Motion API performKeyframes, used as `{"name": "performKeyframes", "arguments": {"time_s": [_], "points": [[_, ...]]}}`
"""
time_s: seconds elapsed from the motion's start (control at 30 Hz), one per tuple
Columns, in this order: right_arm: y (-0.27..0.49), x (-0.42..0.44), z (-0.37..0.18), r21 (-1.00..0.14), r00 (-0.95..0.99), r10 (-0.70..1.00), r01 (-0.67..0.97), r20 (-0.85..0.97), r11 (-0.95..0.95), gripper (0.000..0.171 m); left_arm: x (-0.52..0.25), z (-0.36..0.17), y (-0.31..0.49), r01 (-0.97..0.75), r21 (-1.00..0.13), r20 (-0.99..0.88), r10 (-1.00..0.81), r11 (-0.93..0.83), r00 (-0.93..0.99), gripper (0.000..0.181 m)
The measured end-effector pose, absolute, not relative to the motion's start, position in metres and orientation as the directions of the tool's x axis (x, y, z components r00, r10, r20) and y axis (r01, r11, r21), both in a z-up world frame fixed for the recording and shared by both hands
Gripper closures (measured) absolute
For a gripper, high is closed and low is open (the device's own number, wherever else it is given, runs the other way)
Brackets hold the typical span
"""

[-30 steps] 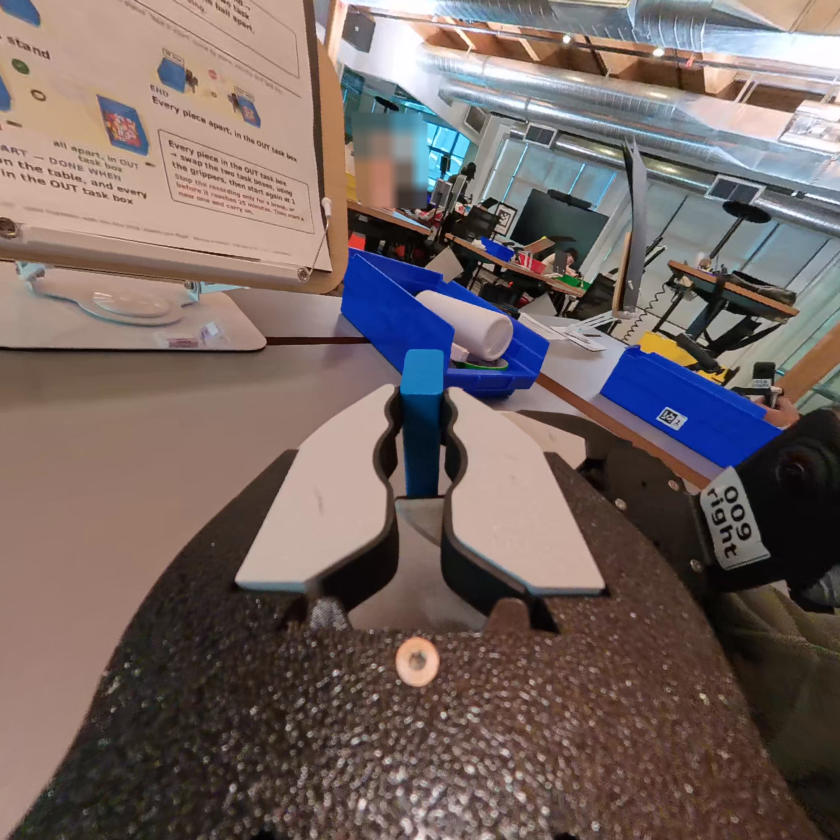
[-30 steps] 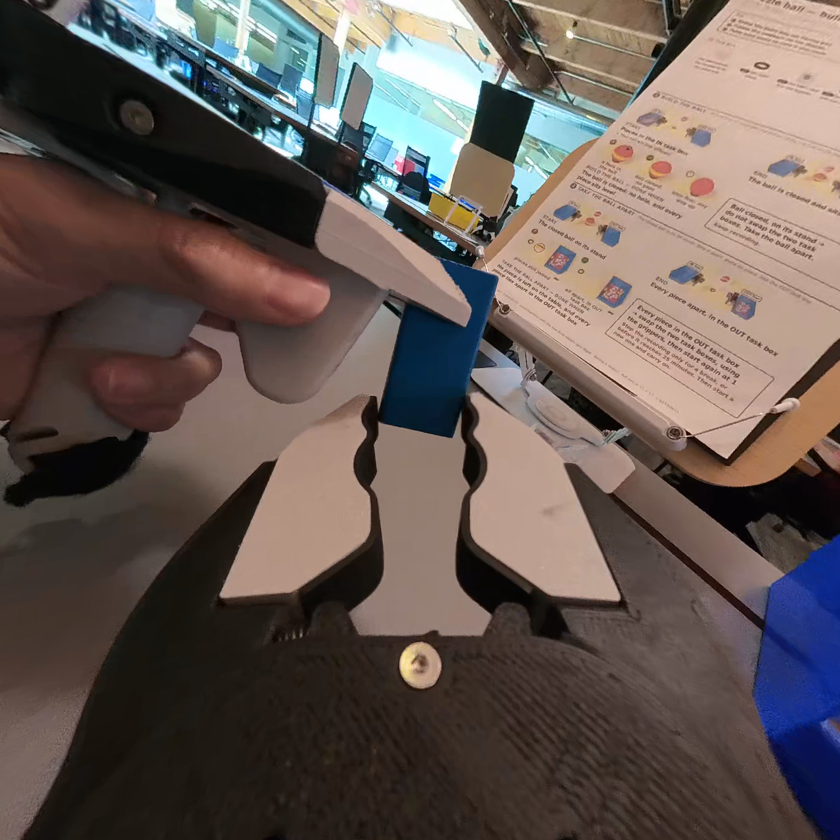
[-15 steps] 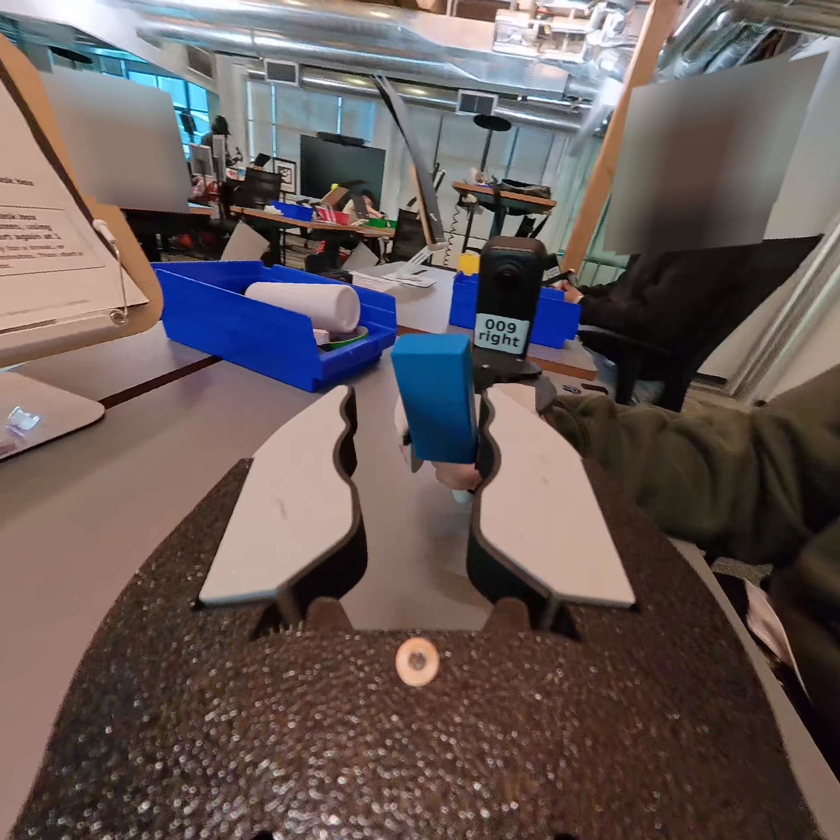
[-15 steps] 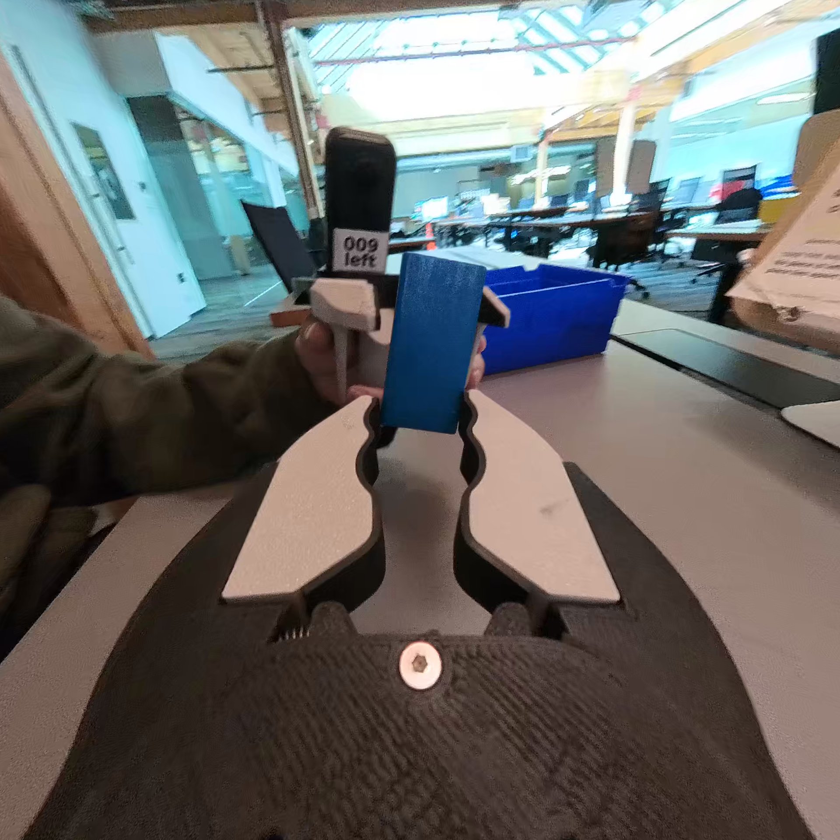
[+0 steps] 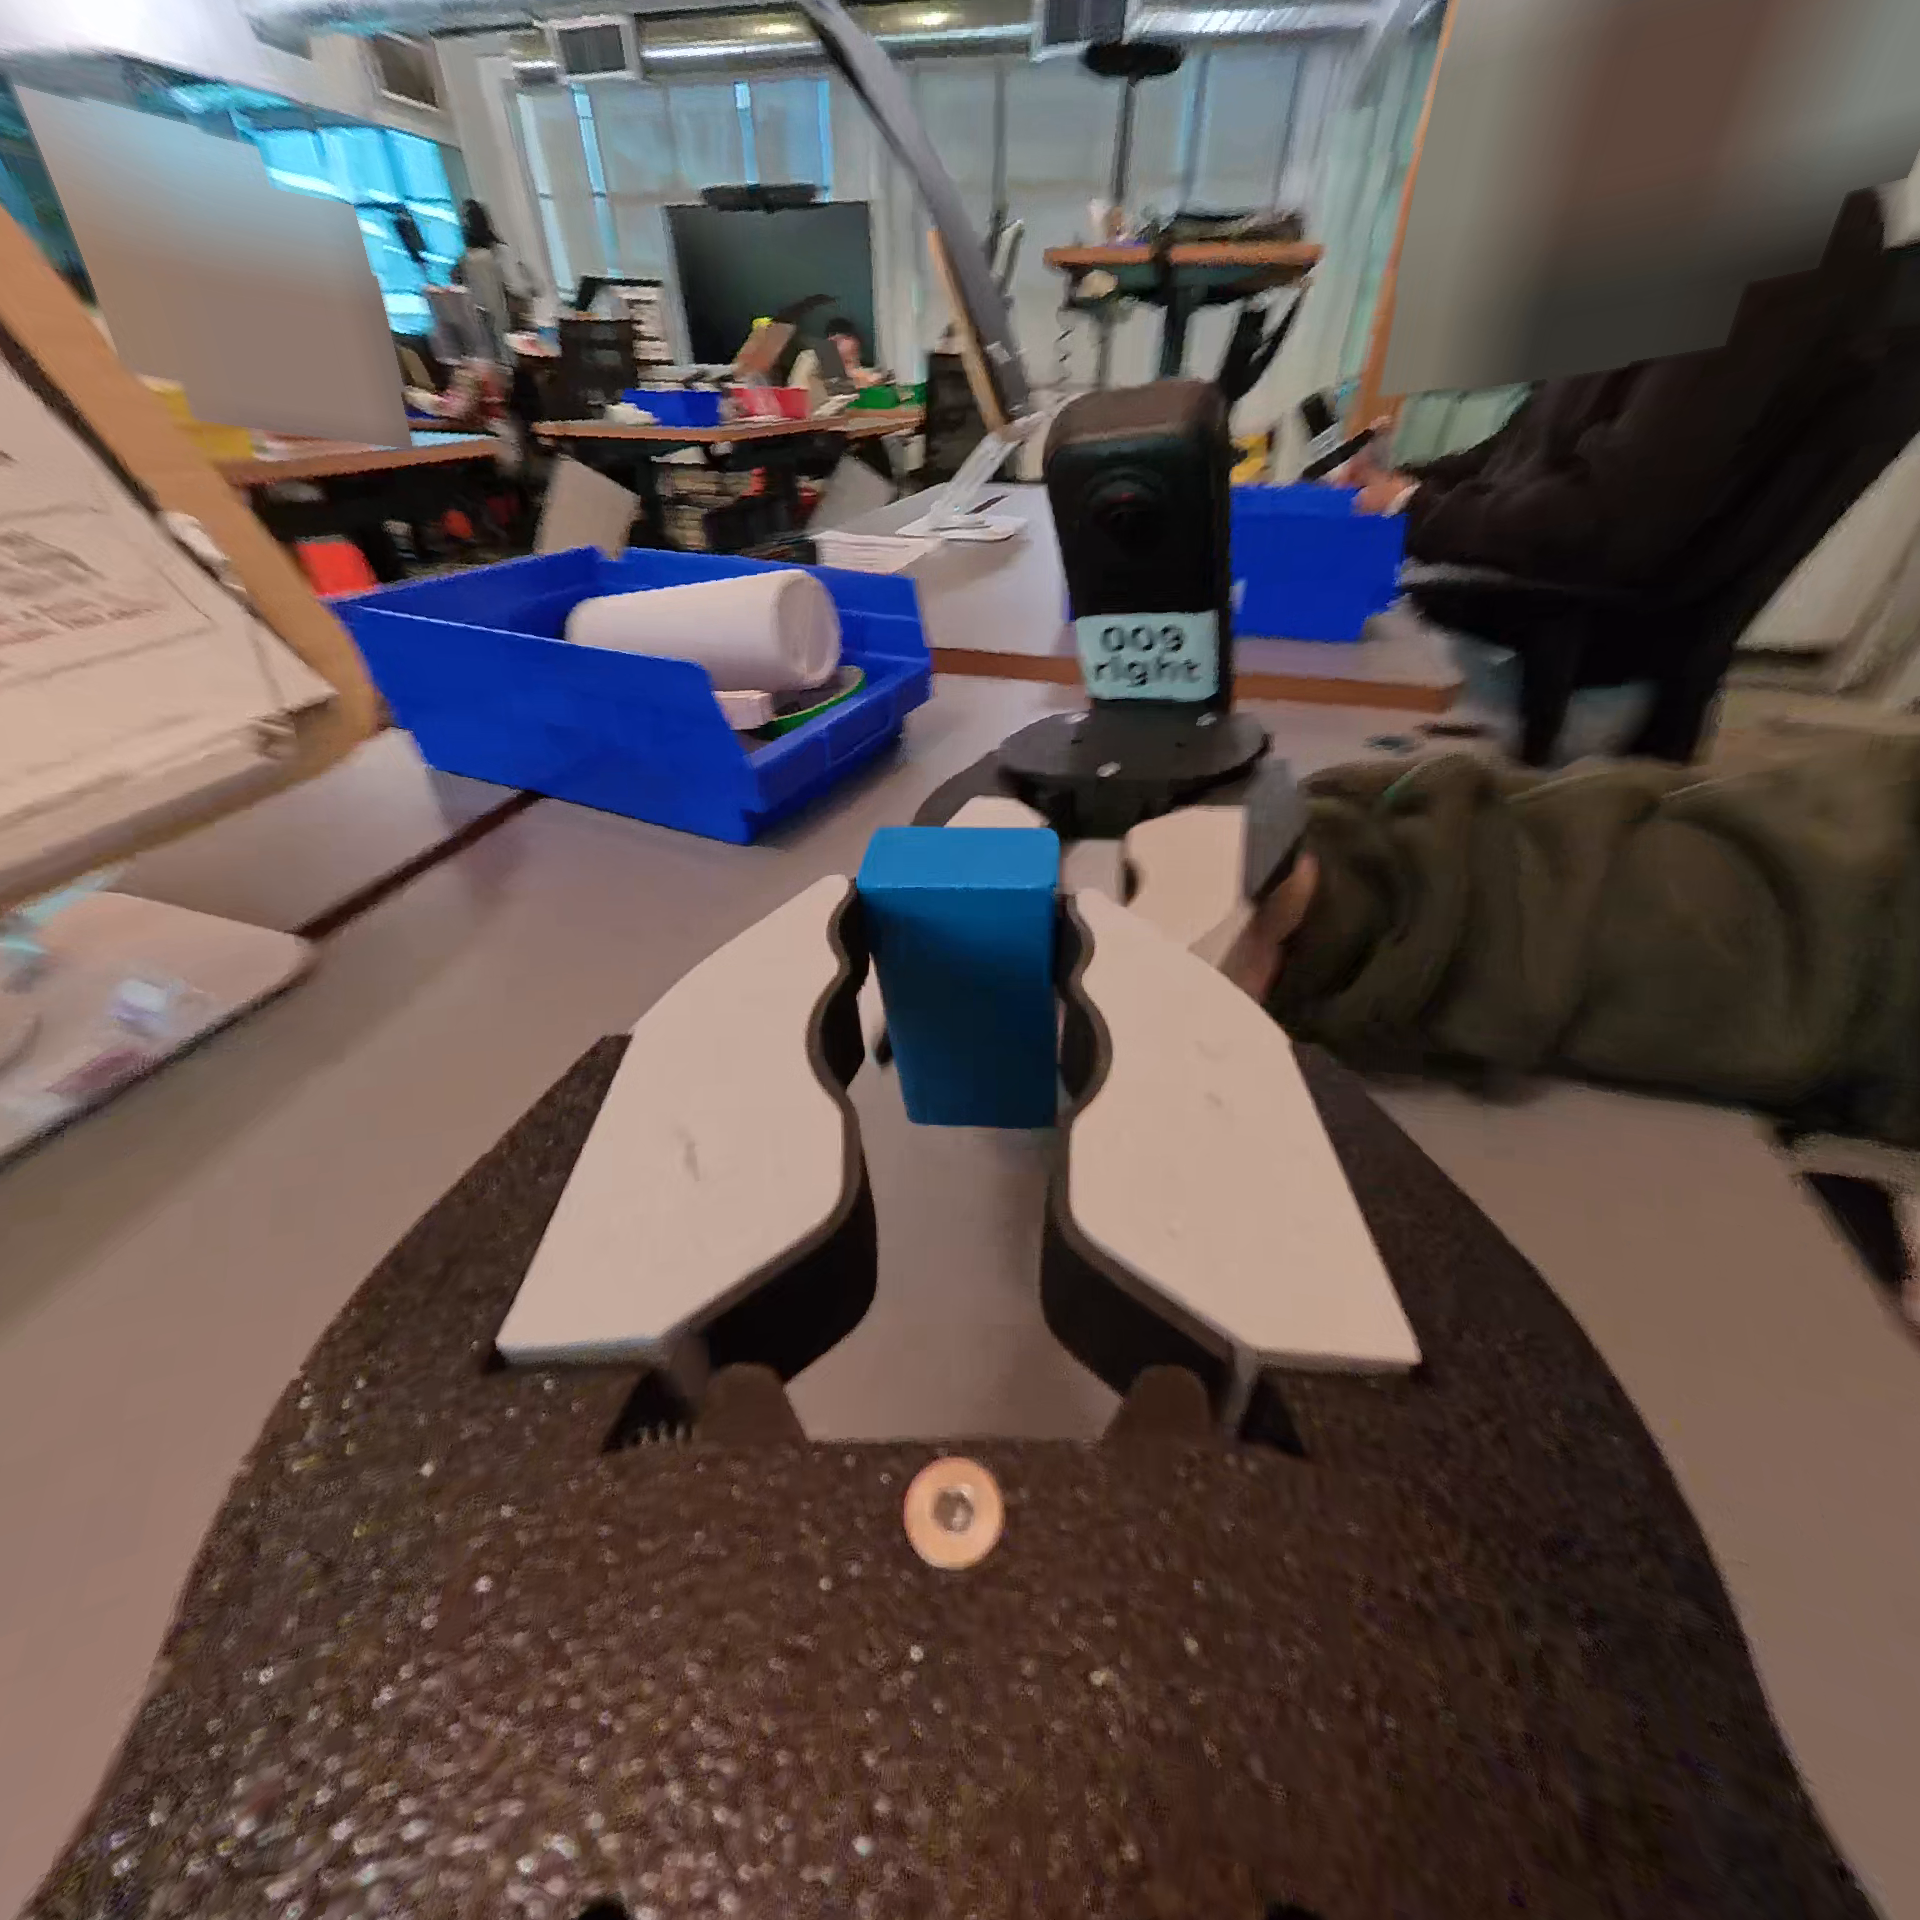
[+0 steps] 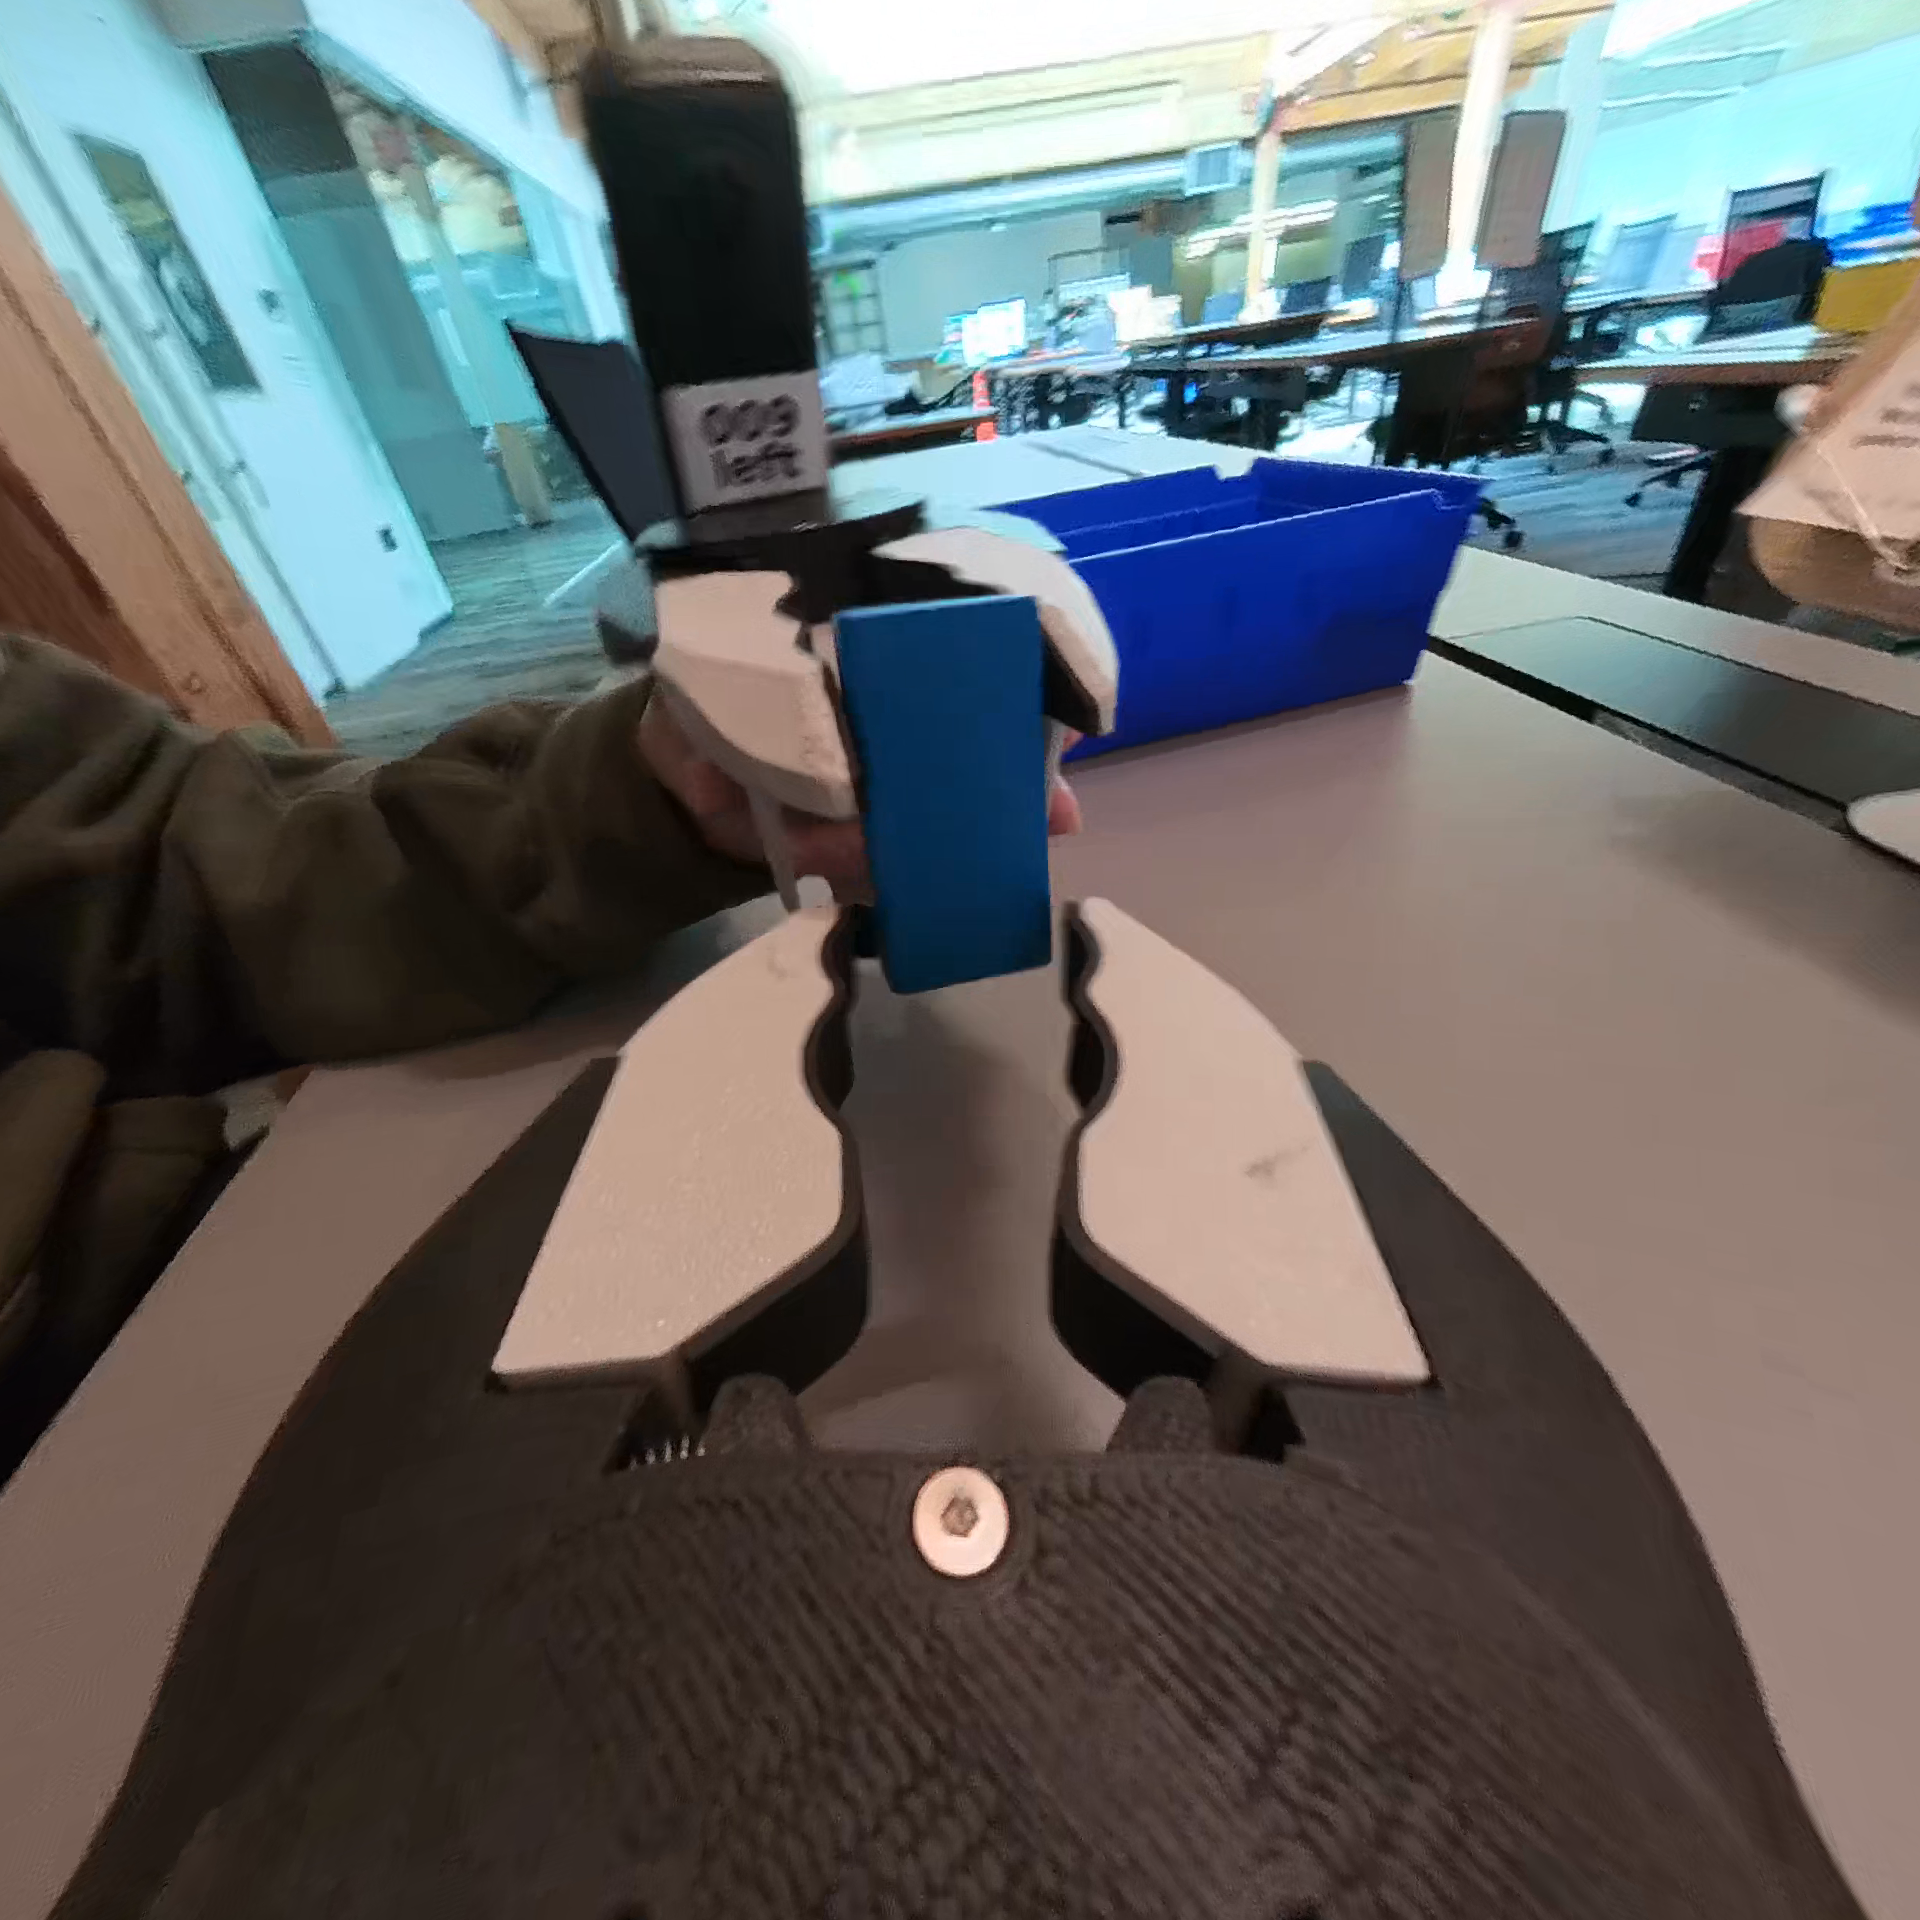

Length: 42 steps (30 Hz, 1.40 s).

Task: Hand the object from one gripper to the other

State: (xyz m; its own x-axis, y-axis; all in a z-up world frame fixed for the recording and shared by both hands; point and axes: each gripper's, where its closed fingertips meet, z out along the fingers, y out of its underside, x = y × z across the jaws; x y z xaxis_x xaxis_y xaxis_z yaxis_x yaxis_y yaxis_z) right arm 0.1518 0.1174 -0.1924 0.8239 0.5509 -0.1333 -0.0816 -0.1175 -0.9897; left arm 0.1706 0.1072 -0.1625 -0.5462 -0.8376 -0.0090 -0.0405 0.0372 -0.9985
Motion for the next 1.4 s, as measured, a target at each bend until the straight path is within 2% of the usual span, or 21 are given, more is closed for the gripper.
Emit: {"name": "performKeyframes", "arguments": {"time_s": [0.07,0.13,0.17,0.23,0.33,0.5,0.53,0.7,0.8,0.83,0.87,0.97,1.07,1.13,1.17,1.3,1.37,1.4], "points": [[0.117,0.162,-0.189,-0.970,0.818,0.521,-0.194,-0.243,-0.148,0.100,0.173,-0.162,0.117,0.015,-0.983,-0.171,-0.872,0.185,-0.459,0.148],[0.115,0.167,-0.183,-0.903,0.736,0.523,-0.368,-0.429,-0.223,0.081,0.173,-0.160,0.122,0.079,-0.930,-0.362,-0.851,0.360,-0.381,0.148],[0.112,0.165,-0.177,-0.853,0.658,0.549,-0.453,-0.515,-0.258,0.080,0.172,-0.159,0.120,0.116,-0.887,-0.458,-0.817,0.447,-0.351,0.148],[0.106,0.159,-0.170,-0.748,0.489,0.590,-0.570,-0.642,-0.341,0.090,0.168,-0.155,0.111,0.193,-0.797,-0.602,-0.732,0.572,-0.317,0.148],[0.105,0.150,-0.177,-0.659,0.357,0.588,-0.605,-0.726,-0.447,0.092,0.167,-0.161,0.093,0.225,-0.732,-0.676,-0.645,0.643,-0.356,0.147],[0.104,0.136,-0.179,-0.655,0.322,0.601,-0.578,-0.732,-0.488,0.093,0.168,-0.176,0.083,0.217,-0.666,-0.730,-0.562,0.714,-0.390,0.147],[0.105,0.135,-0.183,-0.662,0.344,0.589,-0.567,-0.731,-0.490,0.099,0.169,-0.178,0.082,0.214,-0.665,-0.729,-0.560,0.716,-0.394,0.147],[0.106,0.136,-0.190,-0.718,0.411,0.596,-0.497,-0.690,-0.488,0.099,0.170,-0.184,0.083,0.182,-0.692,-0.697,-0.582,0.699,-0.419,0.148],[0.106,0.140,-0.187,-0.812,0.520,0.625,-0.417,-0.582,-0.409,0.100,0.167,-0.180,0.080,0.146,-0.817,-0.551,-0.680,0.558,-0.484,0.139],[0.108,0.146,-0.188,-0.853,0.594,0.612,-0.369,-0.522,-0.369,0.099,0.163,-0.177,0.078,0.125,-0.872,-0.461,-0.710,0.472,-0.532,0.128],[0.109,0.153,-0.191,-0.902,0.682,0.594,-0.287,-0.428,-0.321,0.100,0.160,-0.173,0.078,0.086,-0.924,-0.350,-0.736,0.372,-0.579,0.116],[0.111,0.171,-0.191,-0.986,0.860,0.509,0.055,-0.034,-0.159,0.100,0.164,-0.162,0.089,-0.121,-0.992,0.055,-0.788,0.025,-0.614,0.102],[0.115,0.181,-0.187,-0.928,0.867,0.373,0.371,0.331,-0.037,0.099,0.171,-0.170,0.096,-0.405,-0.870,0.476,-0.695,-0.283,-0.538,0.107],[0.114,0.170,-0.187,-0.823,0.760,0.348,0.564,0.549,0.067,0.099,0.168,-0.180,0.091,-0.579,-0.714,0.689,-0.543,-0.393,-0.480,0.117],[0.112,0.162,-0.187,-0.786,0.716,0.350,0.607,0.604,0.115,0.100,0.165,-0.182,0.086,-0.626,-0.663,0.742,-0.469,-0.410,-0.479,0.118],[0.110,0.138,-0.182,-0.785,0.681,0.405,0.590,0.610,0.189,0.100,0.156,-0.179,0.078,-0.684,-0.583,0.812,-0.301,-0.439,-0.500,0.127],[0.108,0.137,-0.180,-0.789,0.684,0.406,0.581,0.606,0.200,0.100,0.152,-0.172,0.076,-0.688,-0.566,0.820,-0.230,-0.454,-0.523,0.146],[0.109,0.138,-0.179,-0.795,0.692,0.404,0.574,0.599,0.196,0.100,0.152,-0.171,0.077,-0.685,-0.560,0.823,-0.219,-0.466,-0.524,0.149]]}}
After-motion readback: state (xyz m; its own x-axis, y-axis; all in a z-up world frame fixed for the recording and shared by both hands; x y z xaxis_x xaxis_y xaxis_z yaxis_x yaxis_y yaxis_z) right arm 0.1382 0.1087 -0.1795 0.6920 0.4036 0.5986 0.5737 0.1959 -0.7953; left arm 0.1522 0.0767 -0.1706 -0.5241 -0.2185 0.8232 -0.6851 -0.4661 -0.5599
